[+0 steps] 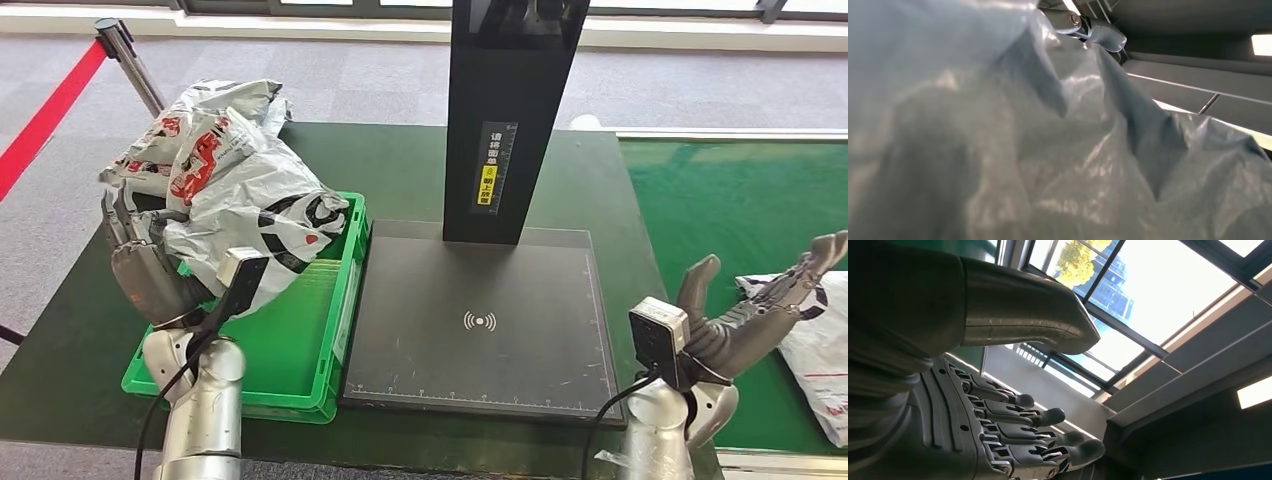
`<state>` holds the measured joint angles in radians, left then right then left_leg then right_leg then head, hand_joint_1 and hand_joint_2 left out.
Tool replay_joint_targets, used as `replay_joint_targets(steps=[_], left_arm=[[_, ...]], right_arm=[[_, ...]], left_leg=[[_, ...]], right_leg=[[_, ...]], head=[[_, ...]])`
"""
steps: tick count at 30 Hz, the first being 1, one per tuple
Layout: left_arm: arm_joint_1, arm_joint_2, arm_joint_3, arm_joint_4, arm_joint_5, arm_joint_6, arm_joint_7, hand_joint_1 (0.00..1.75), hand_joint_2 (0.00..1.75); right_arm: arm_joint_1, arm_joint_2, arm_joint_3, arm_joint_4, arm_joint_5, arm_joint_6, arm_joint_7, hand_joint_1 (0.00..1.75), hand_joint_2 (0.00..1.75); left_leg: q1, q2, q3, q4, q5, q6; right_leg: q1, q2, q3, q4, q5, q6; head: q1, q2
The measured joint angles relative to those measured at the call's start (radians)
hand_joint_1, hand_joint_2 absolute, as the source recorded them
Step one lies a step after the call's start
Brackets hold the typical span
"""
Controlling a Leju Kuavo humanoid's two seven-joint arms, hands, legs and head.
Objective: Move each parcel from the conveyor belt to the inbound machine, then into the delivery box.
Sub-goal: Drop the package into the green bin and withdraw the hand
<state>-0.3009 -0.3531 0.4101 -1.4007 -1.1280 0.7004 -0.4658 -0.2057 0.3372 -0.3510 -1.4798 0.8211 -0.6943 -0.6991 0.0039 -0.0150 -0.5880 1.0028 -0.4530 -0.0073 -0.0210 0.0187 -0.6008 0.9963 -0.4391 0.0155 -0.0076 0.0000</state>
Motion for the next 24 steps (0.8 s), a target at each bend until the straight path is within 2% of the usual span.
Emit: replay_joint_targets(steps=[3, 7, 12, 24], left_arm=[[0.002, 0.001, 0.0, -0.02, 0.0, 0.0, -0.011, 0.0, 0.0], [0.004, 0.001, -0.002, -0.036, 0.0, 0.0, -0.031, 0.0, 1.75], [0.005, 0.002, -0.034, -0.047, -0.032, 0.0, -0.05, 0.0, 1.75], [0.004, 0.006, -0.168, -0.056, -0.205, 0.0, 0.044, 0.0, 1.75]], right_arm=[[0.0, 0.0, -0.003, 0.004, 0.001, 0.0, 0.0, 0.0, 1.75], [0.001, 0.0, -0.004, 0.008, 0.003, 0.0, 0.0, 0.0, 1.75], [0.002, 0.0, -0.005, 0.01, 0.003, 0.0, 0.0, 0.0, 1.75], [0.01, 0.0, -0.014, 0.01, -0.003, 0.0, 0.0, 0.0, 1.75]], left_leg=[[0.0, 0.0, 0.0, 0.0, 0.0, 0.0], [0.0, 0.0, 0.0, 0.0, 0.0, 0.0], [0.0, 0.0, 0.0, 0.0, 0.0, 0.0], [0.0, 0.0, 0.0, 0.0, 0.0, 0.0]], right_leg=[[0.0, 0.0, 0.0, 0.0, 0.0, 0.0], [0.0, 0.0, 0.0, 0.0, 0.0, 0.0], [0.0, 0.0, 0.0, 0.0, 0.0, 0.0], [0.0, 0.0, 0.0, 0.0, 0.0, 0.0]], head=[[0.0, 0.0], [0.0, 0.0], [0.0, 0.0], [0.0, 0.0]])
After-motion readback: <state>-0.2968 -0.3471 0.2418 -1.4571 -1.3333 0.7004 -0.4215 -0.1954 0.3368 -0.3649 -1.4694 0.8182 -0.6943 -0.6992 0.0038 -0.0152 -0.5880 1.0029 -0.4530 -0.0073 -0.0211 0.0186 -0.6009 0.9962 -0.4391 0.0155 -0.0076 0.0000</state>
